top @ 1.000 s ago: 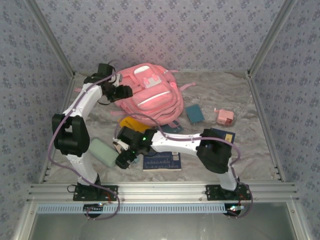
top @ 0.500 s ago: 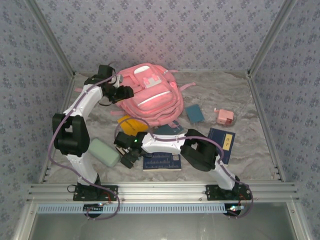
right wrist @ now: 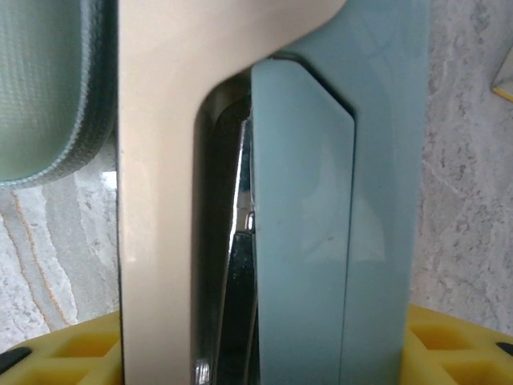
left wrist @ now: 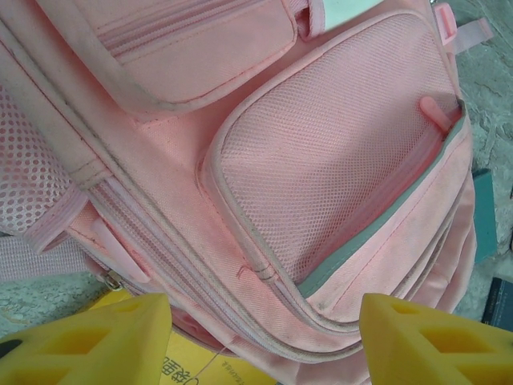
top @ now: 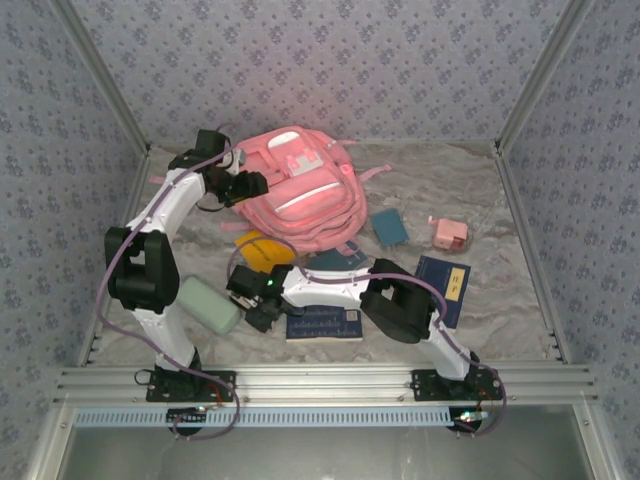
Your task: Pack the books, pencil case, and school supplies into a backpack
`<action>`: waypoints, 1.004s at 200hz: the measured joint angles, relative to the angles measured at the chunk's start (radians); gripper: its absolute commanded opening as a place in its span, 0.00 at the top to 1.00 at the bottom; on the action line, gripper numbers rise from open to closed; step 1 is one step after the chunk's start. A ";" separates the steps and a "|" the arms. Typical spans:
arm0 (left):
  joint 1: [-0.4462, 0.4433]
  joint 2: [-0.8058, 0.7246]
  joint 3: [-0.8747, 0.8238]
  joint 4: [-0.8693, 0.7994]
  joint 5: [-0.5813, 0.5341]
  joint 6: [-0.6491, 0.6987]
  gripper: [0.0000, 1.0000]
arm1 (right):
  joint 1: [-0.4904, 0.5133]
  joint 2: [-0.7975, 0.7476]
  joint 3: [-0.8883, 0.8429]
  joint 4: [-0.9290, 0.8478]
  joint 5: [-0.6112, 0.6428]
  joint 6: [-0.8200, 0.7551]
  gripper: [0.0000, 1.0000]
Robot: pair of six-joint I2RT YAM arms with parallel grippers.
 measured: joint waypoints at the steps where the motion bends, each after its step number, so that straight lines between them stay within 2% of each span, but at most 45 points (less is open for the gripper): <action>1: 0.000 0.000 0.000 -0.001 0.000 0.000 0.37 | 0.000 0.000 0.000 0.000 0.000 0.000 0.46; 29: -0.013 0.001 0.034 -0.017 -0.005 0.002 0.37 | 0.000 -0.033 -0.034 0.000 0.002 0.000 0.50; 65: -0.047 0.001 0.101 -0.018 -0.019 0.004 0.37 | -0.003 -0.127 -0.113 0.007 0.027 0.001 0.50; 127: -0.133 0.103 0.266 -0.066 -0.069 0.063 0.37 | -0.027 -0.403 -0.320 0.063 0.126 0.037 0.50; 161: -0.165 0.213 0.370 -0.090 -0.090 0.114 0.37 | -0.098 -0.592 -0.493 0.068 0.172 0.083 0.50; 201: -0.178 0.368 0.499 -0.122 -0.061 0.172 0.37 | -0.277 -0.848 -0.678 0.019 0.192 0.130 0.51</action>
